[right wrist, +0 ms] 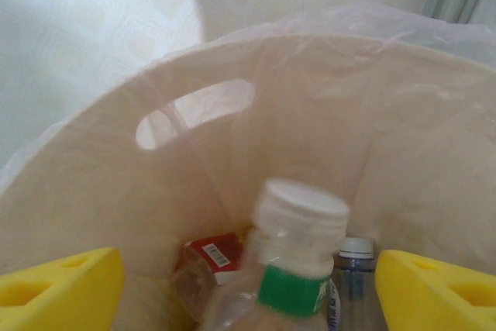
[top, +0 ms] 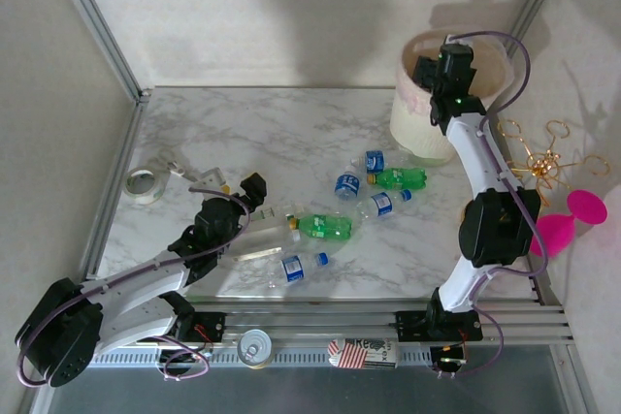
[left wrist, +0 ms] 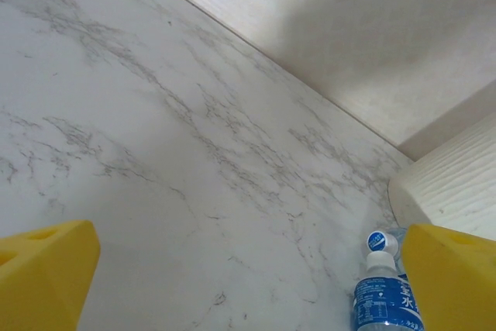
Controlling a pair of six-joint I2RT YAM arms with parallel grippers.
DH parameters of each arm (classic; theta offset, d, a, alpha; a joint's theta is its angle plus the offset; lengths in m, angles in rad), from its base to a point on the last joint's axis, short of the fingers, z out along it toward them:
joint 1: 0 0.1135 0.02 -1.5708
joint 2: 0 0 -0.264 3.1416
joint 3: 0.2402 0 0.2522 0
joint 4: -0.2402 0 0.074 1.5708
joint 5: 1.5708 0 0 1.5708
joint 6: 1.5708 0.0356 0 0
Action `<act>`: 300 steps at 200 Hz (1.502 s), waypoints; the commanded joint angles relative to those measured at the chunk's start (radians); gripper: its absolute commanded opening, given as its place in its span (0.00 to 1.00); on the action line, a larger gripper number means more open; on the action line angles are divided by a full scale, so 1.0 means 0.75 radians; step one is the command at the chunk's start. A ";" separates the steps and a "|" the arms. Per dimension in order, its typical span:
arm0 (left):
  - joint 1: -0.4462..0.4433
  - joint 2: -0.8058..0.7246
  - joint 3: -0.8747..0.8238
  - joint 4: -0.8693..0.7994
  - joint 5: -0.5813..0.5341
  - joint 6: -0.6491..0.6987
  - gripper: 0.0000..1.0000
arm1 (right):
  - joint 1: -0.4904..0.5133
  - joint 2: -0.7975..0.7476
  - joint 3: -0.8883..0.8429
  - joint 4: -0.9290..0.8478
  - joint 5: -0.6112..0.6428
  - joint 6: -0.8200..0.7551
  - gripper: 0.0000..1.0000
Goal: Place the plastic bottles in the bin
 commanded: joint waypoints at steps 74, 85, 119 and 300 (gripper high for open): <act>0.014 0.058 0.032 0.035 -0.006 -0.011 0.99 | 0.057 -0.416 -0.107 0.042 -0.183 0.095 0.87; 0.014 0.076 0.040 0.046 0.006 -0.013 1.00 | 0.088 -0.476 -0.167 0.057 -0.206 0.125 0.87; 0.016 0.123 0.066 0.063 0.043 -0.007 1.00 | 0.208 -0.652 -0.378 0.077 -0.316 0.222 0.87; 0.018 0.109 -0.014 0.009 0.036 -0.003 1.00 | 0.393 -0.853 -1.384 -0.128 -0.334 1.043 0.98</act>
